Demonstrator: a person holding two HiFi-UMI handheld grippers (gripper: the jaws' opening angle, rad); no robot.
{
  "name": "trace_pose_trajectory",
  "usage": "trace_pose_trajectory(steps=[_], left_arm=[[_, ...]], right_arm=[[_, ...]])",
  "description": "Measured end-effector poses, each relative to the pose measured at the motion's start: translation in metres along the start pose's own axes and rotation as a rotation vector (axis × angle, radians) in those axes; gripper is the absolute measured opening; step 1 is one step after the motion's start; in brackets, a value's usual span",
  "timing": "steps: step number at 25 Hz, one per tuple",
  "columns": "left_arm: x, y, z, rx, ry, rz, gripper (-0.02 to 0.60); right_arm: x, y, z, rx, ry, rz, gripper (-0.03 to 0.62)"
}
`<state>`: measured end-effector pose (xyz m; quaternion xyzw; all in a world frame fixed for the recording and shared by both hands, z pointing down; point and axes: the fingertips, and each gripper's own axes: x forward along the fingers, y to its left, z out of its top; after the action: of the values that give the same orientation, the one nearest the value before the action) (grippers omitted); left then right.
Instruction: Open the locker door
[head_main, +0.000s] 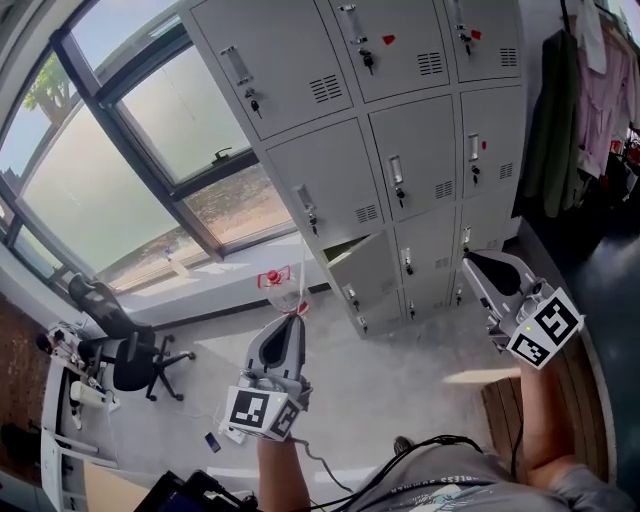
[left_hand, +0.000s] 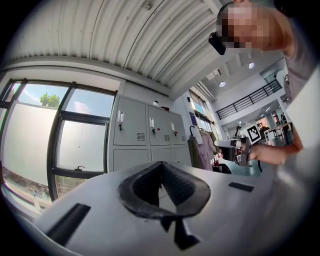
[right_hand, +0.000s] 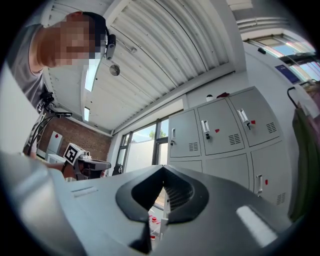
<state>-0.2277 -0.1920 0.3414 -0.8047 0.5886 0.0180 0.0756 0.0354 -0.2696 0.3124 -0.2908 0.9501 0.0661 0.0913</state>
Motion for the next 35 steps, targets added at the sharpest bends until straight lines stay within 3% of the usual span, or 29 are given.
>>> trace_pose_trajectory(steps=[10, 24, 35], left_arm=[[0.061, 0.062, -0.013, 0.000, -0.008, 0.004, 0.007], [0.156, 0.133, -0.019, 0.032, -0.040, 0.106, 0.007], [0.176, 0.184, -0.021, 0.042, -0.029, 0.142, 0.006]], right_arm=[[0.085, -0.035, -0.015, -0.001, 0.006, 0.029, -0.005], [0.215, -0.114, -0.030, -0.012, -0.013, 0.143, -0.005], [0.307, -0.119, 0.012, -0.036, -0.035, 0.180, -0.003]])
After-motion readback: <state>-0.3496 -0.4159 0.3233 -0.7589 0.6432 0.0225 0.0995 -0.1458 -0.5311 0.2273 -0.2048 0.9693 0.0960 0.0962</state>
